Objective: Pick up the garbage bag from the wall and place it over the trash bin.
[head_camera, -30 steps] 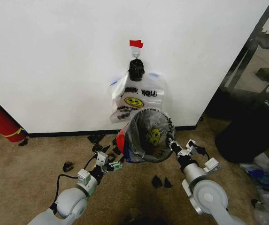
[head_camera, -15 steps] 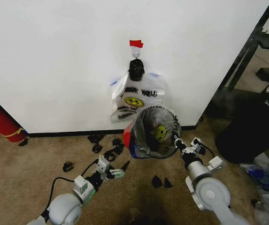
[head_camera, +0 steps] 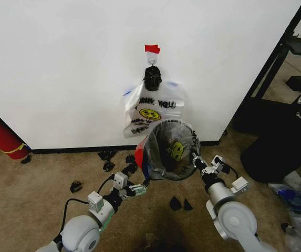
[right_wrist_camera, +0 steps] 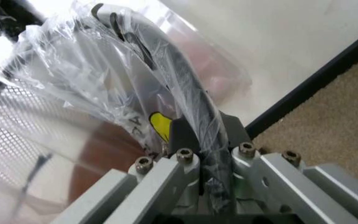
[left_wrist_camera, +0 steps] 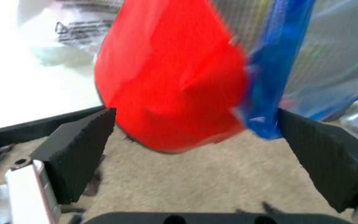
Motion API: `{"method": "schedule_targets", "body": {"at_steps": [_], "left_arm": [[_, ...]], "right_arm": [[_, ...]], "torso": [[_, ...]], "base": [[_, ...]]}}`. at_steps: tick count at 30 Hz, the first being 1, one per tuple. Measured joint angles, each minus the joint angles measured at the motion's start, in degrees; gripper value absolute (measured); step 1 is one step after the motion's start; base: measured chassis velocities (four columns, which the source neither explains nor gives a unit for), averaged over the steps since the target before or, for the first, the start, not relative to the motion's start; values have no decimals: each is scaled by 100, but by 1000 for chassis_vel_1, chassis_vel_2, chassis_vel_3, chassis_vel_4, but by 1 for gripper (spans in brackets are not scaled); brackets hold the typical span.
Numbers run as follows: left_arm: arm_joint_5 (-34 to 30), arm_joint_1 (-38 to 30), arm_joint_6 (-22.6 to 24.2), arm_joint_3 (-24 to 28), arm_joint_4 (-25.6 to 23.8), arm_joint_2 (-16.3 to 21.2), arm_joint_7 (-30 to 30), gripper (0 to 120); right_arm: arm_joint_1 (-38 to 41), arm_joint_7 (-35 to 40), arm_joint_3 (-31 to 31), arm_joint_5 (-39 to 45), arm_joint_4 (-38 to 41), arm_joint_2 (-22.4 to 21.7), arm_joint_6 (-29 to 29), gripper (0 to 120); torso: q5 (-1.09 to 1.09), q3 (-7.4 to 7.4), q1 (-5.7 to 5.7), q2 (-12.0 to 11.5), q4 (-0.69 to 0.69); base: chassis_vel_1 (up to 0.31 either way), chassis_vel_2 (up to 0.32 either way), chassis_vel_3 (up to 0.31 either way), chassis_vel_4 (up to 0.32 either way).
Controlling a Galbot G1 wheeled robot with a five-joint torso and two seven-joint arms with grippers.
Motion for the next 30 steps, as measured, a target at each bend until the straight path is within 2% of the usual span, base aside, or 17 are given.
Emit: {"method": "schedule_targets", "body": {"at_steps": [5, 9, 14, 16, 19, 20, 23, 25, 28, 30], "left_arm": [[292, -91, -160, -28, 288, -42, -6, 100], [319, -75, -245, -55, 302, -29, -3, 100], [341, 34, -450, -88, 234, 12, 314, 100], [397, 66, -641, -176, 238, 28, 783, 100], [696, 95, -968, -395, 334, 86, 1803, 100], [696, 95, -968, -395, 334, 86, 1803, 100], [970, 154, -1279, -704, 428, 105, 2654, 100], [959, 213, -1372, -909, 429, 71, 2878, 100], [990, 216, -1366, -1009, 420, 44, 2604, 100], [1258, 195, -1165, -1036, 394, 67, 1627, 100]], "right_arm": [[-87, 121, -8, 8, 150, -15, -95, 0], [-125, 147, -9, -9, 178, -28, -130, 0], [-91, 166, -9, -23, 138, -11, -132, 0], [-49, 239, -17, -25, 106, 9, -140, 0], [42, 499, -9, -5, 42, 50, -230, 0], [42, 499, -9, -5, 42, 50, -230, 0], [114, 732, 25, 5, -35, 68, -415, 0], [129, 888, 41, 5, -74, 69, -570, 0], [92, 1092, 87, -8, -86, 73, -722, 0], [-6, 1335, 158, -69, -87, 79, -854, 0]], "torso": [[-1, 0, 0, 0, 0], [0, 0, 0, 0, -1], [0, 0, 0, 0, 0], [-1, 0, 0, 0, 0], [0, 0, 0, 0, 0], [0, 0, 0, 0, 0], [0, 0, 0, 0, 0], [0, 0, 0, 0, 1], [0, 0, 0, 1, 3], [-2, 0, 0, 1, -3]], "base": [[0, 0, 0, 0], [0, 0, 0, 0], [0, 0, 0, 0], [0, 0, 0, 0], [0, 0, 0, 0], [0, 0, 0, 0], [0, 0, 0, 0], [0, 0, 0, 0], [0, 0, 0, 0], [0, 0, 0, 0]]}}
